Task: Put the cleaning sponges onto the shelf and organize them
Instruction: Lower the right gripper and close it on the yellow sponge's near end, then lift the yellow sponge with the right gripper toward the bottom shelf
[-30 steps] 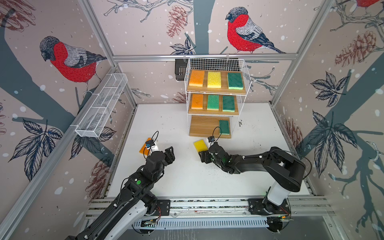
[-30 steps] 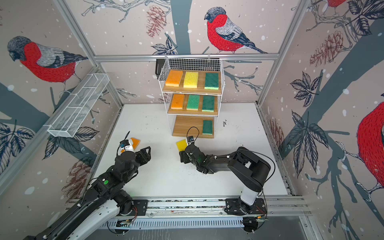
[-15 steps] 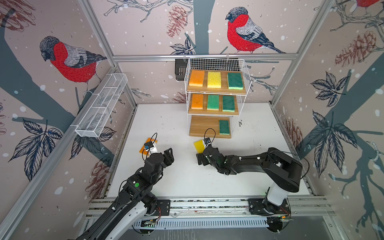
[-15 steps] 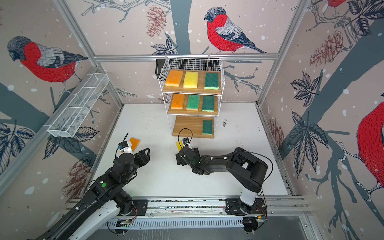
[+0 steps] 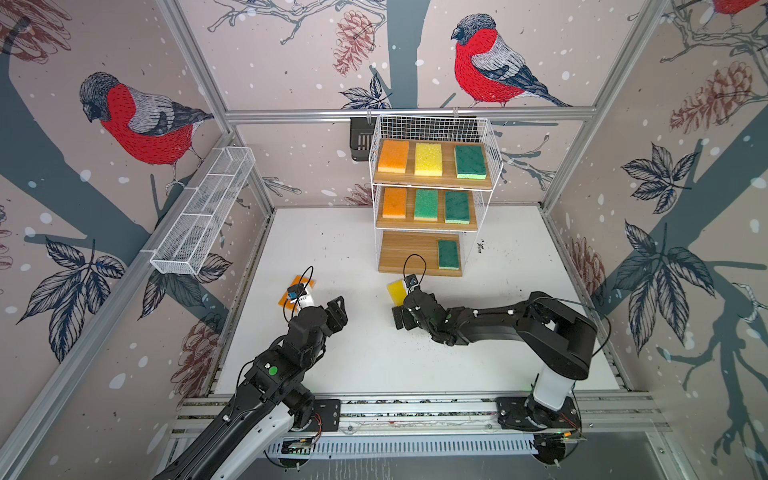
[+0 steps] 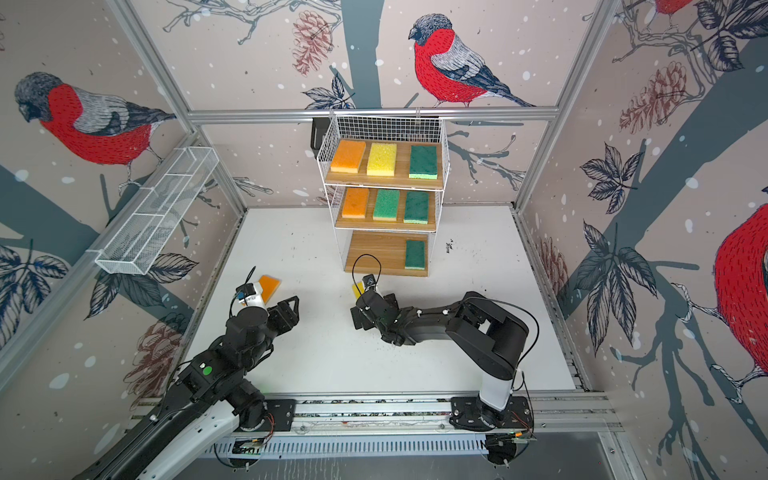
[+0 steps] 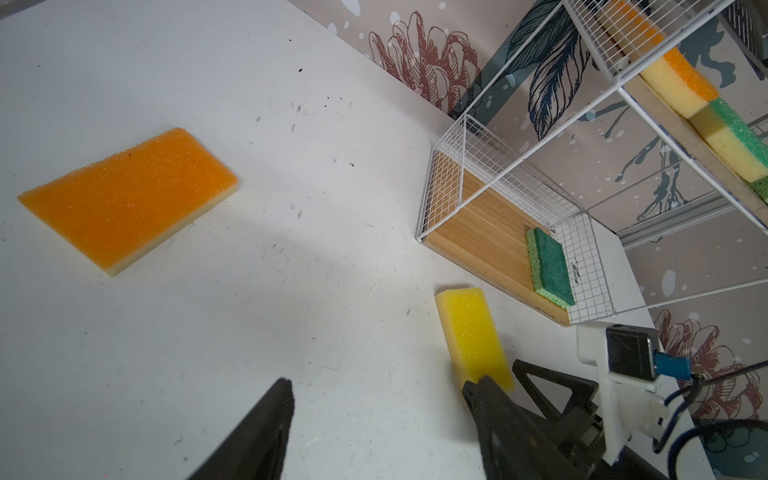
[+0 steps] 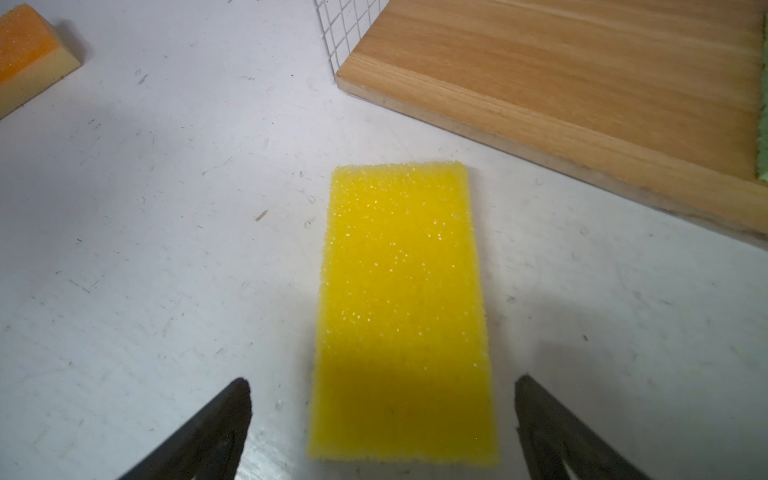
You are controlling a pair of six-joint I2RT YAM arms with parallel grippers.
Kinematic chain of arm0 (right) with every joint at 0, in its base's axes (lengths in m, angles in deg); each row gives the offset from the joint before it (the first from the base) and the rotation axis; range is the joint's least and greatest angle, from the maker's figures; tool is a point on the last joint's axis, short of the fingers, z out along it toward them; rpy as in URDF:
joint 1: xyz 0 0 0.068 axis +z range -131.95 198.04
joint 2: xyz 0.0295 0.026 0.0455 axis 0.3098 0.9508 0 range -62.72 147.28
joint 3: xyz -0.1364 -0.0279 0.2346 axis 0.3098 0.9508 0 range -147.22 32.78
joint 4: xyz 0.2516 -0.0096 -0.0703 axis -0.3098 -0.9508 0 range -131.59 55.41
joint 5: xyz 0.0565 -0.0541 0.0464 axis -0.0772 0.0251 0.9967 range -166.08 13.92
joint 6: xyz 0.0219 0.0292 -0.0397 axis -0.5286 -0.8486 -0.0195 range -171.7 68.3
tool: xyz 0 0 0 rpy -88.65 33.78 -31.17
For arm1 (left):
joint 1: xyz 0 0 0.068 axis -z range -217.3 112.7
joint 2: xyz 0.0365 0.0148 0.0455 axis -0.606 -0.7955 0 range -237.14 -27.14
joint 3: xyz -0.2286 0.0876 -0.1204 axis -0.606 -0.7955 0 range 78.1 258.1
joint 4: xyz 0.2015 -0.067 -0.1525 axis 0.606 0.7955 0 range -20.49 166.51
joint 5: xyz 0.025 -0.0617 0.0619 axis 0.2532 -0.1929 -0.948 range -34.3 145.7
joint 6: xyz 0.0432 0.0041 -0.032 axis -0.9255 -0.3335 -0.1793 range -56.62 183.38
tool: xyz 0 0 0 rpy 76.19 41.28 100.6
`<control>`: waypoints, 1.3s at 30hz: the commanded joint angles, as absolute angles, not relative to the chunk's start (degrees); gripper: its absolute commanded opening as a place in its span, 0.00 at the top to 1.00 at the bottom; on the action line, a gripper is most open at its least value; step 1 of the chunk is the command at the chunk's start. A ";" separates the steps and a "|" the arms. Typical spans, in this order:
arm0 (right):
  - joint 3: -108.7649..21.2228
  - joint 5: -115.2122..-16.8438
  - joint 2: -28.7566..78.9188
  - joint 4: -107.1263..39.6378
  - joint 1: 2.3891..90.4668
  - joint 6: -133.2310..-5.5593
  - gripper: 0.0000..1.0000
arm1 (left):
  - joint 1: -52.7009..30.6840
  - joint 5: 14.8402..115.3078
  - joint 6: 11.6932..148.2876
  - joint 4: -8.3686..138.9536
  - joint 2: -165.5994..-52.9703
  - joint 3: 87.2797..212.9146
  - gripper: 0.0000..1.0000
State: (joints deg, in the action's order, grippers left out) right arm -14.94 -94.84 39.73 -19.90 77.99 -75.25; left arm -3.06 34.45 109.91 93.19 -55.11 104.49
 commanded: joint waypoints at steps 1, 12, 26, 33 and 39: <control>-15.15 -93.93 40.20 -19.65 78.15 -72.97 0.05 | -3.11 33.63 110.04 93.58 -55.27 104.72 0.30; -15.63 -94.36 41.56 -20.38 78.43 -71.80 0.05 | -3.11 33.56 110.05 93.21 -55.95 104.73 0.30; -18.45 -93.65 44.79 -22.64 78.39 -71.24 0.08 | -3.18 33.16 109.88 92.85 -56.50 104.44 0.30; -19.30 -93.83 45.87 -23.90 77.58 -72.67 0.10 | -3.14 32.99 109.62 92.77 -56.56 104.36 0.30; -20.57 -93.12 47.16 -26.04 77.16 -74.13 0.14 | -3.11 32.87 109.61 92.83 -56.34 104.35 0.30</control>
